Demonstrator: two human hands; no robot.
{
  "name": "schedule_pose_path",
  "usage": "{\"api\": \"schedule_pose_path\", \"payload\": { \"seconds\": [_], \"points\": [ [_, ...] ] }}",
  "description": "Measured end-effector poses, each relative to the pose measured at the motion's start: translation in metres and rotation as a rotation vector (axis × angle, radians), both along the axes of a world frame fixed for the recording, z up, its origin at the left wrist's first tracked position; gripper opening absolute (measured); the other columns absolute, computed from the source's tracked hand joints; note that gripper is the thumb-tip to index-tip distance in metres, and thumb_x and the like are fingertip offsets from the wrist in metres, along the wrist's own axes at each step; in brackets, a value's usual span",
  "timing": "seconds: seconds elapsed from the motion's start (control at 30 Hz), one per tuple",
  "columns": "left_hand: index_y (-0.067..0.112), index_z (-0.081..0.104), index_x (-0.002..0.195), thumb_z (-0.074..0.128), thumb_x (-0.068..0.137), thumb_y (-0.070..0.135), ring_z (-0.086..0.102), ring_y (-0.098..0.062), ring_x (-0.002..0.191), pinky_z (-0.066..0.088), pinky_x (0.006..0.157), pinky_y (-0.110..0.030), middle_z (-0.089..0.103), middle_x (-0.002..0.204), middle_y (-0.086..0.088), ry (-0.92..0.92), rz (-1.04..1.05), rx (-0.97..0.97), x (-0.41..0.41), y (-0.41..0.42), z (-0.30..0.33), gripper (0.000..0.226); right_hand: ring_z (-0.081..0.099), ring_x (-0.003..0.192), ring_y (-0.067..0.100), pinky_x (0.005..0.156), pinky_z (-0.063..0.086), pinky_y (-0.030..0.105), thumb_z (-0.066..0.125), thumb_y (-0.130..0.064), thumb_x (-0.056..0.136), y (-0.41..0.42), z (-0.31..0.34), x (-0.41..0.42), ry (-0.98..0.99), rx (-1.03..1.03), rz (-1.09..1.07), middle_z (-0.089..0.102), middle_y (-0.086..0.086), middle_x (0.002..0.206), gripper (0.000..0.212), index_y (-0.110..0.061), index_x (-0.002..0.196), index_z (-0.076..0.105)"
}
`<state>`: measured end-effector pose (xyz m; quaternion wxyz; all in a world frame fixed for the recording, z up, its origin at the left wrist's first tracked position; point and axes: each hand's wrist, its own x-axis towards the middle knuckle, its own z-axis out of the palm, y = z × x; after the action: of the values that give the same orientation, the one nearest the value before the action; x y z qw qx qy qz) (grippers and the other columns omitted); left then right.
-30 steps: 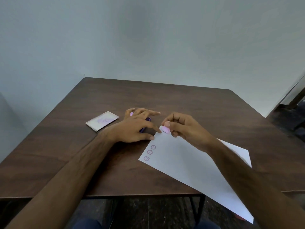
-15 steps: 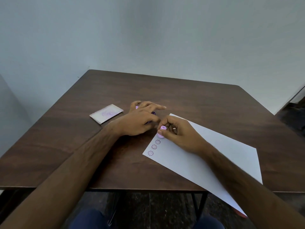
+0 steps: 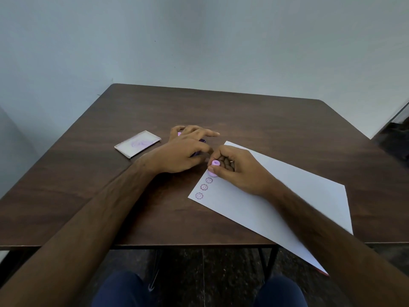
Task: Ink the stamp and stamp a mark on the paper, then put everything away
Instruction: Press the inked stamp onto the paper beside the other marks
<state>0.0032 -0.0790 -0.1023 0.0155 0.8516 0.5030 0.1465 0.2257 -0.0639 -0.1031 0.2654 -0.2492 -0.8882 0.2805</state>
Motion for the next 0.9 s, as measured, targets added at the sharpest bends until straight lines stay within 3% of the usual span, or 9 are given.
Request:
{"api": "schedule_pose_path", "payload": {
  "seconds": [0.37, 0.6, 0.77, 0.9],
  "points": [
    [0.040, 0.066, 0.107, 0.053, 0.098, 0.023, 0.023, -0.016, 0.147, 0.010, 0.116, -0.050, 0.032, 0.159, 0.014, -0.008, -0.009, -0.021, 0.0002, -0.0015, 0.0035, 0.023, 0.057, 0.074, 0.005, 0.068, 0.037, 0.009, 0.070, -0.019, 0.093, 0.0006, -0.0021, -0.0010, -0.020, 0.079, -0.009, 0.063, -0.014, 0.082, 0.012, -0.007, 0.092, 0.071],
    [0.037, 0.067, 0.110, 0.053, 0.099, 0.025, 0.023, -0.013, 0.146, 0.008, 0.114, -0.044, 0.033, 0.159, 0.016, -0.025, -0.011, -0.010, 0.0010, -0.0016, 0.0016, 0.021, 0.056, 0.072, 0.005, 0.067, 0.038, 0.010, 0.075, -0.019, 0.090, 0.0036, -0.0012, -0.0007, -0.042, 0.069, -0.018, 0.064, -0.014, 0.078, 0.010, -0.009, 0.090, 0.071],
    [0.037, 0.066, 0.110, 0.053, 0.099, 0.030, 0.023, -0.013, 0.146, 0.008, 0.115, -0.047, 0.034, 0.159, 0.016, -0.026, -0.005, -0.016, 0.0016, -0.0022, 0.0017, 0.018, 0.061, 0.082, 0.014, 0.072, 0.044, 0.022, 0.073, -0.026, 0.091, 0.0074, -0.0020, -0.0020, -0.069, 0.089, -0.017, 0.072, -0.006, 0.087, 0.014, -0.012, 0.088, 0.070],
    [0.035, 0.065, 0.108, 0.055, 0.099, 0.030, 0.025, -0.012, 0.145, 0.009, 0.114, -0.045, 0.036, 0.157, 0.016, -0.040, -0.004, -0.002, 0.0013, -0.0029, 0.0011, 0.015, 0.057, 0.084, 0.012, 0.073, 0.043, 0.021, 0.075, -0.029, 0.089, 0.0095, -0.0052, -0.0019, -0.066, 0.072, -0.031, 0.071, -0.010, 0.086, 0.013, -0.017, 0.088, 0.071]
  ]
}}
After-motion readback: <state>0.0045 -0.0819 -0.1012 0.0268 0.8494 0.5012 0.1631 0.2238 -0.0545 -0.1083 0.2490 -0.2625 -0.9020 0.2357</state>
